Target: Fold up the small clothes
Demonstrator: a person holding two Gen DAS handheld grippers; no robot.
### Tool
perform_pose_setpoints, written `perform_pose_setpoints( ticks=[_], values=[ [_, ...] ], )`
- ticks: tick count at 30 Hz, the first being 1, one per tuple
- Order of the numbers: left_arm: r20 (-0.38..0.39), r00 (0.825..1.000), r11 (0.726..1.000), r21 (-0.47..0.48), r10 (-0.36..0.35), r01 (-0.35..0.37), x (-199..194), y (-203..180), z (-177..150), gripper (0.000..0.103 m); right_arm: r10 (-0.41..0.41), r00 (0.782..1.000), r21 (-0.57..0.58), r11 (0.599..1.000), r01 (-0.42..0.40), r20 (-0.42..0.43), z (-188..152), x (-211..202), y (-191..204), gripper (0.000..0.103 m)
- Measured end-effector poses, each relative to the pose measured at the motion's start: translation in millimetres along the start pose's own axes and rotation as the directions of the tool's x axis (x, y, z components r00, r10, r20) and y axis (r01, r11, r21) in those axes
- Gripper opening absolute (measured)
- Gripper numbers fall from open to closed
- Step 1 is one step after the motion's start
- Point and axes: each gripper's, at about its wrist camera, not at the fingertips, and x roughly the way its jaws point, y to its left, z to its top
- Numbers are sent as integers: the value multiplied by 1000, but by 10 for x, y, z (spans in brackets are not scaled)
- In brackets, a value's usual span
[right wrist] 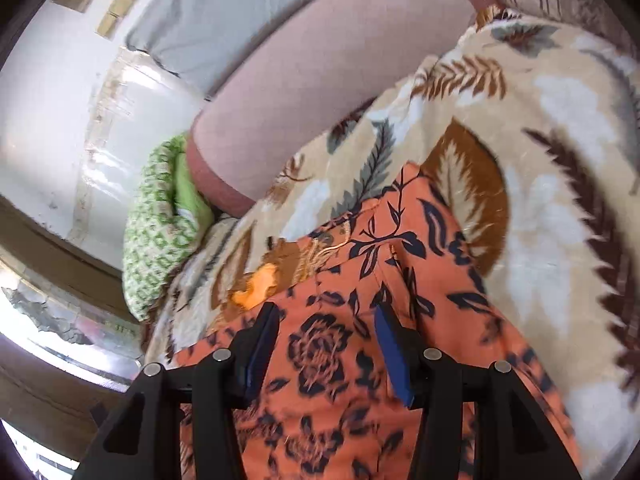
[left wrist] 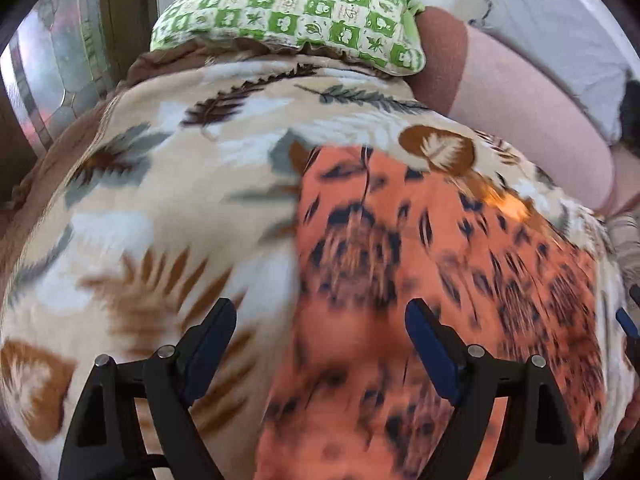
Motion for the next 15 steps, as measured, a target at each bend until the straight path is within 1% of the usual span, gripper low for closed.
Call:
perform_pose_setpoints(
  ticks=[1,2,4,5,7,10,12,13,14,15],
  values=[
    [-15,1000,1000,0,-16,16,-74,72,-130,87,5,1000,-7,1000,-5,5,-38,-141,-18,59],
    [-34,999,999,2,-34,34,-165,157,-291,87,0,1000,-15,1000,0,10,-95,-297,-39,60],
    [-36,998,999,7,-47,47,-342,273,-537,87,-20,1000,-20,1000,21,17,-205,-575,-126,60],
    [-27,999,999,22,-42,42,-483,348,-710,87,-22,1000,-22,1000,22,18,-274,-722,-188,60],
    [-26,999,998,48,-43,44,-656,429,-946,87,-35,999,-18,999,35,17,-422,-1016,-350,60],
    [-68,994,994,71,-80,85,-828,561,-1250,87,-64,998,16,998,64,-10,-661,-1430,-699,61],
    [-109,987,989,79,-115,123,-855,595,-1386,87,-90,994,44,995,93,-65,-796,-1654,-950,61],
    [-123,984,987,80,-128,138,-853,595,-1429,87,-91,992,55,994,96,-88,-856,-1716,-1046,64],
    [-136,981,986,78,-137,149,-847,595,-1468,87,-86,988,70,993,96,-126,-913,-1761,-1148,65],
    [-151,978,985,73,-142,155,-837,587,-1502,87,-87,977,91,990,106,-195,-995,-1782,-1265,65]
  ],
)
